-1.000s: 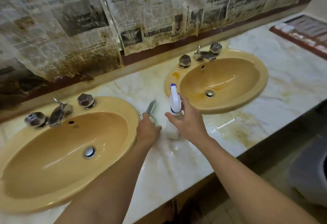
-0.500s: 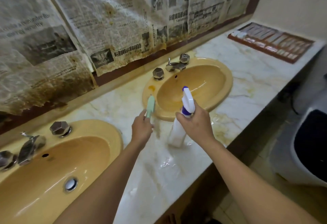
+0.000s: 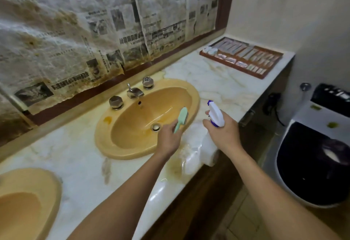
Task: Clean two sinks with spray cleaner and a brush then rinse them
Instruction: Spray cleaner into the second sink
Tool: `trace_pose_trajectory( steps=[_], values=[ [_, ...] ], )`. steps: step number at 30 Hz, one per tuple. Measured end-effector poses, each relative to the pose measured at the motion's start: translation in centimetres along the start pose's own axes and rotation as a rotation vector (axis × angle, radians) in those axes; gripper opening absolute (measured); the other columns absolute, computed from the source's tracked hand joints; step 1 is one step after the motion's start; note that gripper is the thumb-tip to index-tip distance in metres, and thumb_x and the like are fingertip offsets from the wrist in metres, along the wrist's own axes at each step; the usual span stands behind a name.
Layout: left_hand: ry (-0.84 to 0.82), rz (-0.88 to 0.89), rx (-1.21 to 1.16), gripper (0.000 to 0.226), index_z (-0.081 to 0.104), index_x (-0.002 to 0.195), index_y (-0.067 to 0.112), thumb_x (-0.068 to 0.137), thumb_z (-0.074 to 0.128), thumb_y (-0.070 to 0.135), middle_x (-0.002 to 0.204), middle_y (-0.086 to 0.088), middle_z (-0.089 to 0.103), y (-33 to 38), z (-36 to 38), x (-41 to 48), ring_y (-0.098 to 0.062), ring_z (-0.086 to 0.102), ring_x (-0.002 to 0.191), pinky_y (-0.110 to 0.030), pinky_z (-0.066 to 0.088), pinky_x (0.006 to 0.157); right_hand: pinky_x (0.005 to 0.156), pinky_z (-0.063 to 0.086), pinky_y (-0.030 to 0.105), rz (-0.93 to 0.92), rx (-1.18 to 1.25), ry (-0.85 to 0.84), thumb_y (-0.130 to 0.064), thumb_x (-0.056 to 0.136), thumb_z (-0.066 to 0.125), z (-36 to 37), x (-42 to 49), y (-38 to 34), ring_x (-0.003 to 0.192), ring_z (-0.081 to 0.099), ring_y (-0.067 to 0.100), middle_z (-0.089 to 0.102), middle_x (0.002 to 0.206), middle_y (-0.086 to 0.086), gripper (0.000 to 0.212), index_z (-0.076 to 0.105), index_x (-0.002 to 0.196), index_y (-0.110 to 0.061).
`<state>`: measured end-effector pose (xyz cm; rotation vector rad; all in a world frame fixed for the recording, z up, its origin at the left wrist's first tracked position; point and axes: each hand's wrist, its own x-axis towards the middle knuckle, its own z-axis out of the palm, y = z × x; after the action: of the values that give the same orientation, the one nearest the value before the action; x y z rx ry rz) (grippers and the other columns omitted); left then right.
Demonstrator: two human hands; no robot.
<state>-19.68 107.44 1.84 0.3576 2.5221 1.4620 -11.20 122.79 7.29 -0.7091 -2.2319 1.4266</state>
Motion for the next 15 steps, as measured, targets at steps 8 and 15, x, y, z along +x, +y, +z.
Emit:
trace_pose_trajectory(
  steps=[8,15],
  values=[
    [-0.029,-0.007,0.152,0.032,0.064,0.093,0.006,0.089,0.042,0.028,0.074,-0.01,0.062,4.6,10.5,5.3,-0.028,0.065,0.07,-0.05,0.052,0.069,0.077,0.047,0.031,-0.037,-0.06,-0.021,-0.029,0.086,0.073,-7.6,8.9,4.6,0.084,0.057,0.008,0.052,0.106,-0.002,0.017,0.065,0.101,-0.024],
    [0.039,-0.083,0.247,0.022,0.05,0.073,0.006,0.094,0.049,0.011,0.07,-0.008,0.051,6.9,16.0,12.9,-0.023,0.046,0.066,-0.03,0.025,0.052,0.066,0.049,0.038,0.01,-0.049,-0.094,-0.031,0.088,0.07,-10.6,15.3,7.4,0.077,0.059,0.027,0.062,0.084,0.01,0.016,0.06,0.092,-0.019]
  ],
)
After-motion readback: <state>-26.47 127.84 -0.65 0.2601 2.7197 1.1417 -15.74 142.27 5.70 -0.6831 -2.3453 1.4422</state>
